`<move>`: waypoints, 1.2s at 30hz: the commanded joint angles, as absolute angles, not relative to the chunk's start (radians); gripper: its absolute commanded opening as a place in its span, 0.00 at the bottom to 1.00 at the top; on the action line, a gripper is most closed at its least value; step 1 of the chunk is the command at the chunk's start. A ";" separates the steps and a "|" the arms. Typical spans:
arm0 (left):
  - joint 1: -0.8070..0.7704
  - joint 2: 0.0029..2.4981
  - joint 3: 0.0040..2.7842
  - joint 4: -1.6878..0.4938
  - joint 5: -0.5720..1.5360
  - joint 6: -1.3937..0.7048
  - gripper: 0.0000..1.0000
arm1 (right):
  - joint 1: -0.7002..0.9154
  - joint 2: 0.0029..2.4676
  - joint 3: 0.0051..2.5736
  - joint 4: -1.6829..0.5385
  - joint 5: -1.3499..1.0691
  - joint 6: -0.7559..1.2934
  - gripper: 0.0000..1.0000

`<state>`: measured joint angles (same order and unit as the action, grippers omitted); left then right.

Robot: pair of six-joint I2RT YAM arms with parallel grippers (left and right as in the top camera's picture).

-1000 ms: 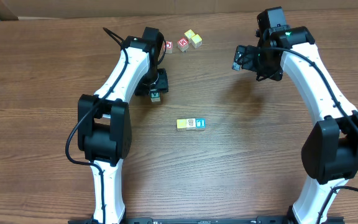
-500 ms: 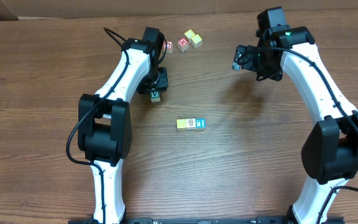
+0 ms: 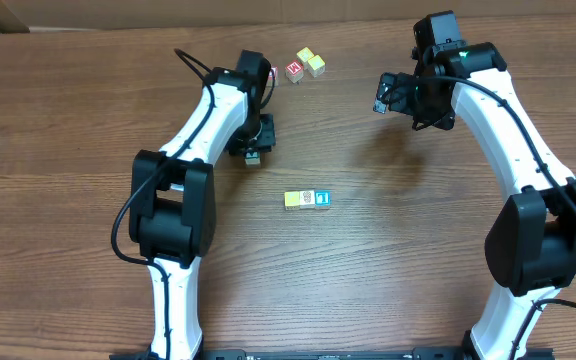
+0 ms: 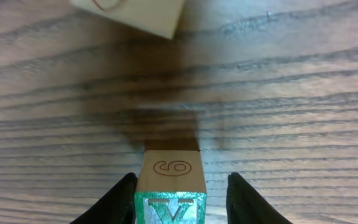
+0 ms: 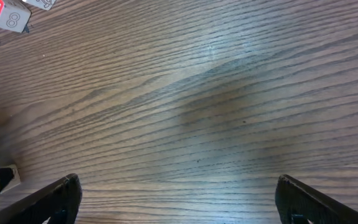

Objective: Flip 5 blocks

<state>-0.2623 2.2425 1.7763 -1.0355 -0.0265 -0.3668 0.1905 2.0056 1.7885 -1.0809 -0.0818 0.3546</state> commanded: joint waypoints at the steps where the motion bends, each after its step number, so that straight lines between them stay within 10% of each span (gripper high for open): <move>1: -0.264 2.223 1.758 -1.023 -0.045 -0.381 0.38 | 0.191 2.003 1.797 -1.076 -0.088 0.347 1.00; 16: -0.260 2.214 1.789 -1.047 -0.058 -0.355 0.14 | 0.191 2.003 1.797 -1.076 -0.088 0.347 1.00; 36: -0.263 1.780 1.900 -1.481 0.020 -0.390 0.20 | 0.191 2.003 1.797 -1.076 -0.088 0.347 1.00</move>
<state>-0.2619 1.8069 1.8915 -1.4517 -0.0021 -0.3668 0.1905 2.0060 1.7885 -1.0817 -0.0818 0.3542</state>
